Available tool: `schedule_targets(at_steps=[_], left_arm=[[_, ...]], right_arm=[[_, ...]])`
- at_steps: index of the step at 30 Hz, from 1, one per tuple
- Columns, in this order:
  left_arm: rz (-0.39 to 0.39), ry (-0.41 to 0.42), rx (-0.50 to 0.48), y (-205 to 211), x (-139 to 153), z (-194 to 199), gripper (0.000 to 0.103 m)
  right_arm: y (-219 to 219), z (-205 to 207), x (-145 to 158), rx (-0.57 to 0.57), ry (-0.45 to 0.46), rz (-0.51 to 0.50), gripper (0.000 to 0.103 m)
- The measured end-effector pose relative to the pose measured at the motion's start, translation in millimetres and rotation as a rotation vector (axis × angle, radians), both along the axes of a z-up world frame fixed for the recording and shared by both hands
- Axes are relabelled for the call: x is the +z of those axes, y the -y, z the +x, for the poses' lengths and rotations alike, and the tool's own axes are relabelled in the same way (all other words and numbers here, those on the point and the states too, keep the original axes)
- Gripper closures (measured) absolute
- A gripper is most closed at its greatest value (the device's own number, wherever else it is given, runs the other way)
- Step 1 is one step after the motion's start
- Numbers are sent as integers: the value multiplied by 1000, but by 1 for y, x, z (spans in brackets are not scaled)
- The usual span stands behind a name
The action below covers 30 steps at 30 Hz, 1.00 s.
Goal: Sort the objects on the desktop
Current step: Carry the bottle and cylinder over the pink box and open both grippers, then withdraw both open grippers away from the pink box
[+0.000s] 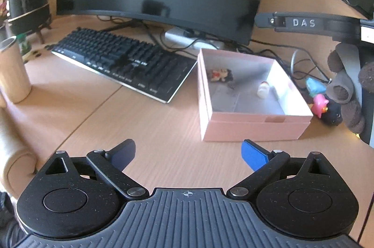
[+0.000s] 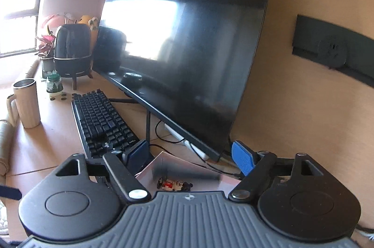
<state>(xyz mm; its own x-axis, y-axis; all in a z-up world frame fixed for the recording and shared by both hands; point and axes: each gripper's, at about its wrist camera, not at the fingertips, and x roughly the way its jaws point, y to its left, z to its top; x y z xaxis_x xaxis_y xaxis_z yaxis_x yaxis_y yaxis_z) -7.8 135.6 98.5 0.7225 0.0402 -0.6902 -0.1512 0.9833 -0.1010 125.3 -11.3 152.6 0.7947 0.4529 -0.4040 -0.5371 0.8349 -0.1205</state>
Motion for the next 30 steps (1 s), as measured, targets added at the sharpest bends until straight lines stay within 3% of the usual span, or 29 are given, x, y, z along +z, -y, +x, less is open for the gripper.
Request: schedule_targets(at_steps=[7, 12, 17, 26, 30], left_arm=[[-1, -12, -17, -4, -9, -13, 2], [-24, -8, -41, -3, -12, -5, 2], [-32, -15, -110, 17, -19, 7, 1], [-53, -56, -276, 64, -31, 15, 1], [-52, -80, -299, 80, -42, 18, 1]], right_arm=[[4, -9, -8, -14, -37, 23, 21], [17, -34, -15, -63, -51, 39, 12], [38, -68, -19, -94, -53, -13, 4], [86, -116, -40, -208, -150, -118, 4], [104, -125, -42, -270, -162, -143, 4]])
